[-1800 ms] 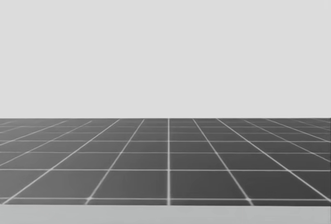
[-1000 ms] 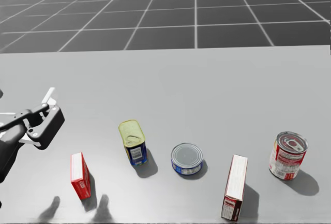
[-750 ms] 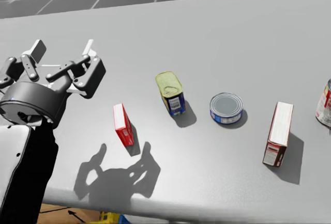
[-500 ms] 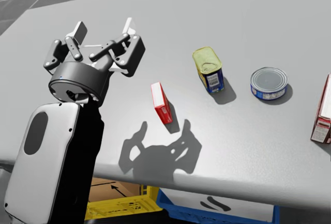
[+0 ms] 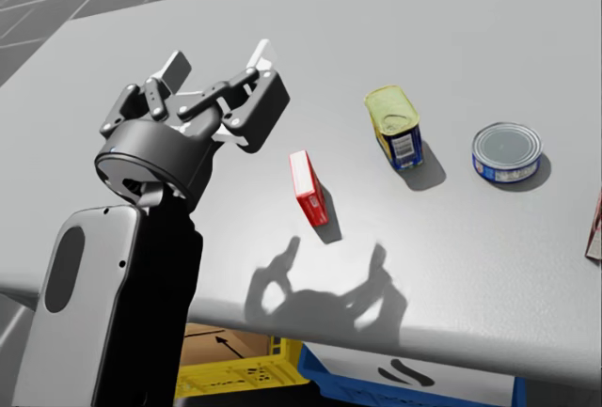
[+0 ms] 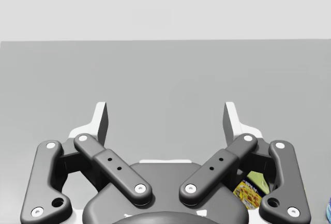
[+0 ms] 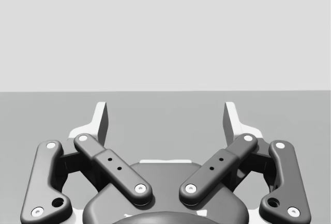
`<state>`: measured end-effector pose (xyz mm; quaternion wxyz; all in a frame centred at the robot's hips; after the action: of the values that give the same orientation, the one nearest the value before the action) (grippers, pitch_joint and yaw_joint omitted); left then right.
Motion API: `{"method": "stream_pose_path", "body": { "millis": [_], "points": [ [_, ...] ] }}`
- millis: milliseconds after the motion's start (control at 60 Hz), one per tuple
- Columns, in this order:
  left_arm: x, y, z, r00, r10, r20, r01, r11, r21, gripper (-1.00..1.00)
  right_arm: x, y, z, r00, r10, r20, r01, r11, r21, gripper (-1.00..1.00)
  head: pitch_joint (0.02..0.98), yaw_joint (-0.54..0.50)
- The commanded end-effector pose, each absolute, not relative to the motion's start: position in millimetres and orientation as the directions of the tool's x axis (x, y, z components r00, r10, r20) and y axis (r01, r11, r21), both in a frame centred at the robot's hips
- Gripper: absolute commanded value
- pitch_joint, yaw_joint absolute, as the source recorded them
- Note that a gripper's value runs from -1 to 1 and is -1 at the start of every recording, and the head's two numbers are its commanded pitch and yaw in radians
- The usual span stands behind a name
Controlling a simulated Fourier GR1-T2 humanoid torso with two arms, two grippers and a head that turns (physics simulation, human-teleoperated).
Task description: Pick up the gelatin box and lift it.
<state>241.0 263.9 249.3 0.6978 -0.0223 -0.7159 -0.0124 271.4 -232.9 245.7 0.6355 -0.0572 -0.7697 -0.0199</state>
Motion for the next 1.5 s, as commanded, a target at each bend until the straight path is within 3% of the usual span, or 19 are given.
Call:
{"method": "stream_pose_path", "body": {
  "millis": [17,200,300,333,500,633,817,983,1500],
  "points": [
    [219.4,260.4,250.5,0.033,0.026,0.999,0.059,0.998,-0.028,-1.0,271.6,-232.7,245.6,-0.183,0.054,0.9816,0.107,0.994,-0.034,-1.0,0.895,0.42],
    [195.9,258.1,248.2,0.047,0.01,0.999,0.036,0.999,-0.011,-1.0,272.2,-232.0,245.6,-0.183,0.052,0.9818,0.107,0.994,-0.033,-1.0,0.894,0.42],
    [184.0,256.3,239.5,0.067,0.048,0.997,0.051,0.997,-0.051,-1.0,272.1,-231.8,245.7,-0.183,0.051,0.9818,0.11,0.993,-0.031,-1.0,0.892,0.42],
    [178.3,255.0,232.7,0.093,0.078,0.993,0.059,0.995,-0.084,-1.0,272.0,-231.6,245.7,-0.183,0.05,0.9818,0.11,0.993,-0.03,-1.0,0.892,0.42],
    [163.0,252.3,202.7,0.117,0.106,0.987,0.029,0.993,-0.111,-1.0,271.9,-231.5,245.7,-0.185,0.046,0.9816,0.11,0.994,-0.025,-1.0,0.895,0.43],
    [157.5,248.5,178.1,0.126,0.091,0.988,-0.009,0.996,-0.091,-1.0,271.9,-231.2,245.4,-0.185,0.044,0.9818,0.11,0.994,-0.024,-1.0,0.895,0.43],
    [160.4,238.0,152.7,0.131,0.04,0.991,-0.06,0.998,-0.032,-1.0,272.0,-230.9,245.4,-0.19,0.042,0.981,0.116,0.993,-0.02,-1.0,0.895,0.44],
    [165.2,227.2,138.0,0.165,0.073,0.984,-0.062,0.996,-0.063,-1.0,271.6,-230.9,245.6,-0.19,0.039,0.981,0.117,0.993,-0.017,-1.0,0.896,0.43],
    [204.5,207.6,116.9,0.185,0.045,0.982,-0.109,0.994,-0.025,-1.0,270.9,-232.6,246.8,-0.192,0.037,0.9807,0.122,0.992,-0.013,-1.0,0.901,0.42]
  ]
}}
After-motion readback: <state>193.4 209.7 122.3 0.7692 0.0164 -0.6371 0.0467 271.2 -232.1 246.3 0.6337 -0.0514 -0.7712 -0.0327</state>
